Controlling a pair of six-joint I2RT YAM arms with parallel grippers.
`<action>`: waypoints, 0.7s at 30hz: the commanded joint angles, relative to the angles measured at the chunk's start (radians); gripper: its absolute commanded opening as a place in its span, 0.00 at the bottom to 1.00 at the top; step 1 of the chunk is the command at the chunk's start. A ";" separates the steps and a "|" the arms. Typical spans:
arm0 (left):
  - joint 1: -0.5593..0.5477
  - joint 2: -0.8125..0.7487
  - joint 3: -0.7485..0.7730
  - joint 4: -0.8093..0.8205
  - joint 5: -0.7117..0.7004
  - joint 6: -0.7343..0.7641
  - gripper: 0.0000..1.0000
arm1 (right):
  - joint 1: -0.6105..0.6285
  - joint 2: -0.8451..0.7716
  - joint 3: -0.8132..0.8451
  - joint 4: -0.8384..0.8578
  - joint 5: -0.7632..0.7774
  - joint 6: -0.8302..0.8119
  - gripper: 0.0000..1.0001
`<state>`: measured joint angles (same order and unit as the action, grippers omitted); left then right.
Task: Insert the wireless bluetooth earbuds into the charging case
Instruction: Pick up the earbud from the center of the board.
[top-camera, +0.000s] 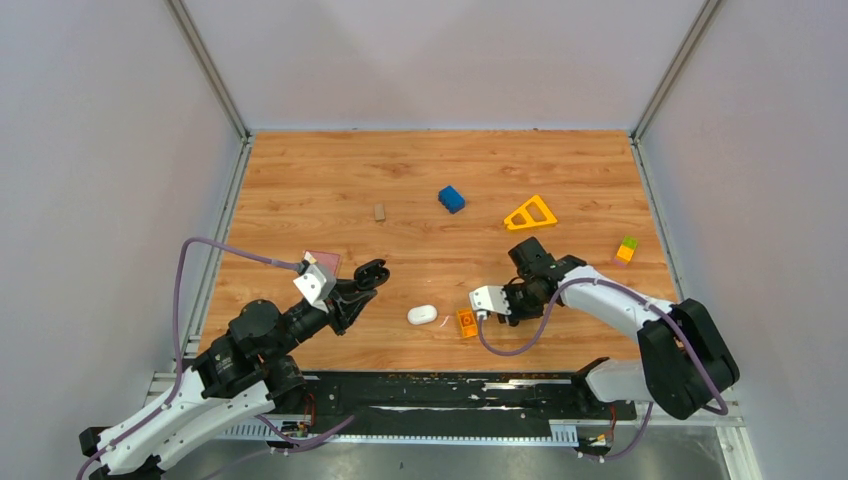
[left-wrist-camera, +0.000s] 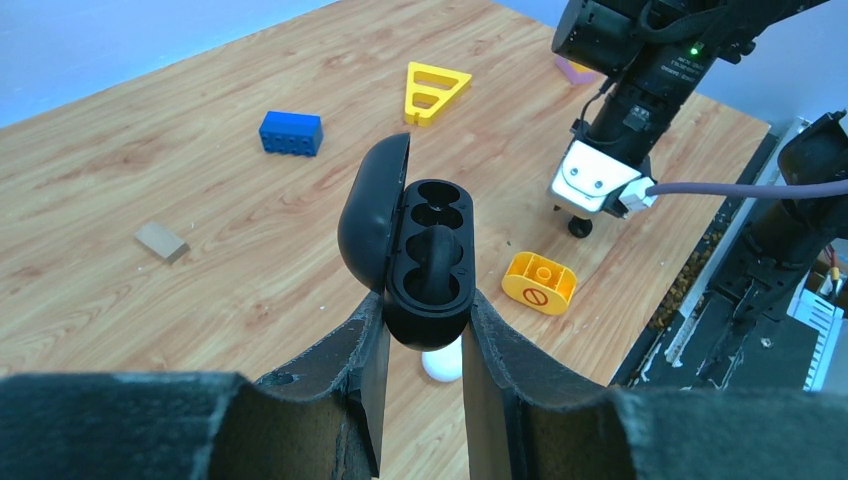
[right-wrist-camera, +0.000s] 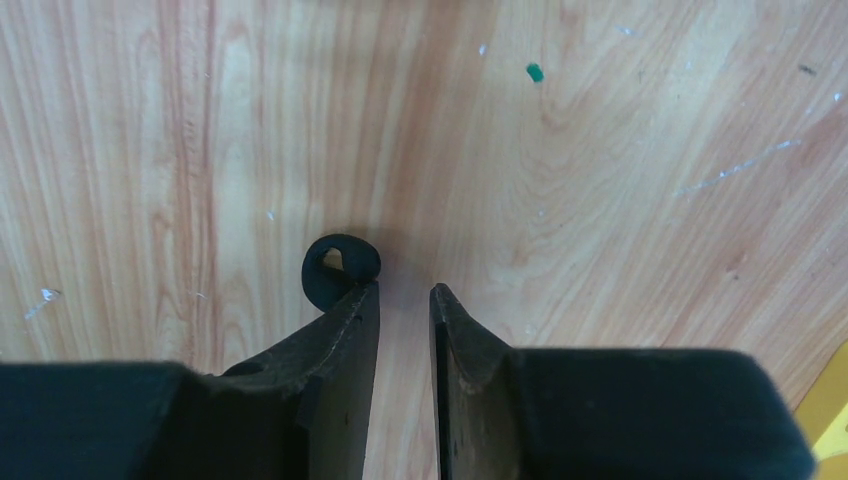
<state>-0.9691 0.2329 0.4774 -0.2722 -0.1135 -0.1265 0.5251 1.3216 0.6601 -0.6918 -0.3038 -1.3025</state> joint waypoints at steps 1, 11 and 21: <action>-0.004 0.000 0.003 0.028 0.009 -0.009 0.01 | 0.049 -0.004 0.005 -0.042 -0.039 0.052 0.27; -0.004 -0.005 0.004 0.026 0.012 -0.009 0.01 | 0.135 0.025 -0.002 -0.097 0.009 0.064 0.28; -0.005 -0.004 0.003 0.030 0.020 -0.010 0.01 | 0.135 -0.035 -0.069 -0.139 0.116 0.043 0.27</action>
<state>-0.9691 0.2329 0.4774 -0.2722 -0.1074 -0.1268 0.6582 1.2964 0.6449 -0.7284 -0.2508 -1.2602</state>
